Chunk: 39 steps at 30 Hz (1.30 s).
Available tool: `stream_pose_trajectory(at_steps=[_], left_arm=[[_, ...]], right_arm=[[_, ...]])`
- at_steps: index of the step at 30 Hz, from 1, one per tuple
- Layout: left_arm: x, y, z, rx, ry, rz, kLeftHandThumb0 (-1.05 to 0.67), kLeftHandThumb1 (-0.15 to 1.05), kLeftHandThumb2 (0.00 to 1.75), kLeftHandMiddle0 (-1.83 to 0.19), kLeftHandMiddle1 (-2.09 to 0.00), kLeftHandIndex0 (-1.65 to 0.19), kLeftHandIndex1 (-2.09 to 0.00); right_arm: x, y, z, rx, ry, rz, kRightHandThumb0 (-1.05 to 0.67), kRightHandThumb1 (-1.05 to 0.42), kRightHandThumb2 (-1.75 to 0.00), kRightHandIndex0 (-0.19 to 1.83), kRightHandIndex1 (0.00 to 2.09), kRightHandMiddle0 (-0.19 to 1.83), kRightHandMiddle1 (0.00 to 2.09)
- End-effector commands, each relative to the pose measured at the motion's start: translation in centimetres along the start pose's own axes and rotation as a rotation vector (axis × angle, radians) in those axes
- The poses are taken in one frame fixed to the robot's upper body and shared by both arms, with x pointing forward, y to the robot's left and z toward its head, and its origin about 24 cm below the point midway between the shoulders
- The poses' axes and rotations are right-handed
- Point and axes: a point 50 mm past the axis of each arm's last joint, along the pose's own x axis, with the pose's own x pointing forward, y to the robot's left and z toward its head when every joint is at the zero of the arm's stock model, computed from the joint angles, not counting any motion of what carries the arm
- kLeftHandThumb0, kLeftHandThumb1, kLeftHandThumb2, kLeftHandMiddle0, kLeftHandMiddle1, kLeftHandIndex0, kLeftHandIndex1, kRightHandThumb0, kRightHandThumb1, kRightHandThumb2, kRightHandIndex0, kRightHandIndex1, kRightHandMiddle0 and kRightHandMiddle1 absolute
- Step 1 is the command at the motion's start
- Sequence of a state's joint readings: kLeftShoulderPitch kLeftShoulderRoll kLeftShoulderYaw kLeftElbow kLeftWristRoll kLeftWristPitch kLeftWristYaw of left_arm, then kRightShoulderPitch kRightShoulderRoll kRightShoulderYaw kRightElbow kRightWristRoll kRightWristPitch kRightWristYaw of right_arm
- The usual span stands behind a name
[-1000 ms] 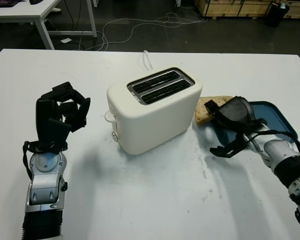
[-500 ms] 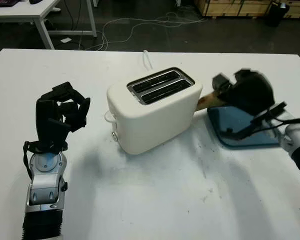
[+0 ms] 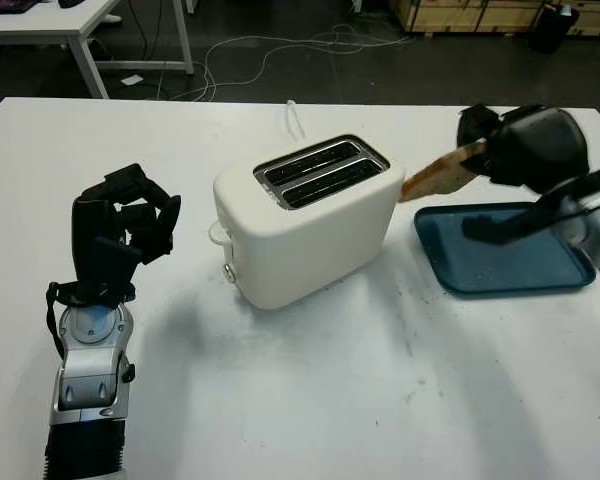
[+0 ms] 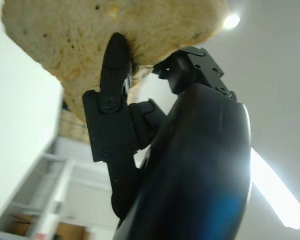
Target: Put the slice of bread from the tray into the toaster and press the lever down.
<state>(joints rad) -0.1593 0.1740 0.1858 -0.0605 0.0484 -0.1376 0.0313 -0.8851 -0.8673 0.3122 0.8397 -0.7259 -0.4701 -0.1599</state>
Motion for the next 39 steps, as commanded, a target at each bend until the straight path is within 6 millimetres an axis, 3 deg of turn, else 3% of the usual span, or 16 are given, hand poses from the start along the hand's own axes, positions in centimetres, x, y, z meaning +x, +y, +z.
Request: stream_pose_trajectory(at_steps=[1, 2, 4, 8, 12, 17, 21, 26, 33, 39], left_arm=[[0.2, 0.0, 0.3, 0.000, -0.015, 0.001, -0.89, 0.69, 0.64, -1.40, -1.48, -1.15, -1.49], [0.2, 0.0, 0.3, -0.004, -0.015, 0.000, -0.89, 0.69, 0.64, -1.40, -1.48, -1.15, -1.49], [0.2, 0.0, 0.3, -0.009, -0.017, -0.003, -0.88, 0.68, 0.65, -1.40, -1.47, -1.15, -1.49], [0.2, 0.0, 0.3, -0.003, -0.023, -0.003, -0.89, 0.68, 0.66, -1.39, -1.49, -1.14, -1.51], [0.2, 0.1, 0.3, 0.013, -0.030, 0.000, -0.89, 0.68, 0.67, -1.40, -1.49, -1.14, -1.51], [0.1, 0.2, 0.3, 0.011, -0.028, -0.002, -0.89, 0.68, 0.68, -1.39, -1.51, -1.13, -1.53], [0.1, 0.1, 0.3, 0.006, -0.024, 0.004, -0.88, 0.68, 0.67, -1.39, -1.51, -1.14, -1.52], [0.1, 0.2, 0.3, 0.010, -0.026, 0.002, -0.89, 0.68, 0.67, -1.40, -1.51, -1.14, -1.51], [0.0, 0.2, 0.3, 0.013, -0.026, 0.008, -0.88, 0.68, 0.67, -1.39, -1.52, -1.14, -1.52], [-0.1, 0.3, 0.3, 0.013, -0.023, 0.011, -0.89, 0.68, 0.67, -1.40, -1.51, -1.14, -1.51]], right_arm=[[0.4, -3.0, -0.8, 0.019, 0.003, -0.055, -0.45, -0.92, -0.35, 0.75, 1.75, 0.50, 1.74], [0.5, -3.8, -1.0, 0.030, 0.004, -0.063, -0.46, -0.92, -0.36, 0.75, 1.75, 0.50, 1.75], [0.7, -5.7, -1.3, 0.068, -0.006, -0.098, -0.45, -0.92, -0.34, 0.72, 1.75, 0.62, 1.54], [1.0, -9.3, -1.4, 0.151, -0.049, -0.158, -0.50, -0.92, -0.32, 0.80, 1.75, 0.74, 1.43], [1.4, -12.3, -1.0, 0.283, -0.115, -0.162, -0.53, -0.92, -0.30, 0.83, 1.75, 0.62, 1.72], [2.2, -16.2, 0.4, 0.349, -0.194, -0.167, -0.57, -0.92, -0.22, 0.84, 1.75, 0.64, 1.74], [3.0, -18.0, 1.7, 0.379, -0.224, -0.141, -0.58, -0.92, -0.17, 0.86, 1.75, 0.68, 1.75], [4.2, -18.3, 3.7, 0.451, -0.291, -0.032, -0.51, -0.92, -0.12, 0.91, 1.75, 0.74, 1.74], [6.0, -16.6, 6.8, 0.460, -0.316, 0.166, -0.41, -0.92, -0.09, 0.99, 1.70, 0.91, 1.56], [6.4, -14.5, 9.3, 0.431, -0.368, 0.288, -0.24, -0.92, -0.19, 0.94, 1.74, 0.78, 1.69]])
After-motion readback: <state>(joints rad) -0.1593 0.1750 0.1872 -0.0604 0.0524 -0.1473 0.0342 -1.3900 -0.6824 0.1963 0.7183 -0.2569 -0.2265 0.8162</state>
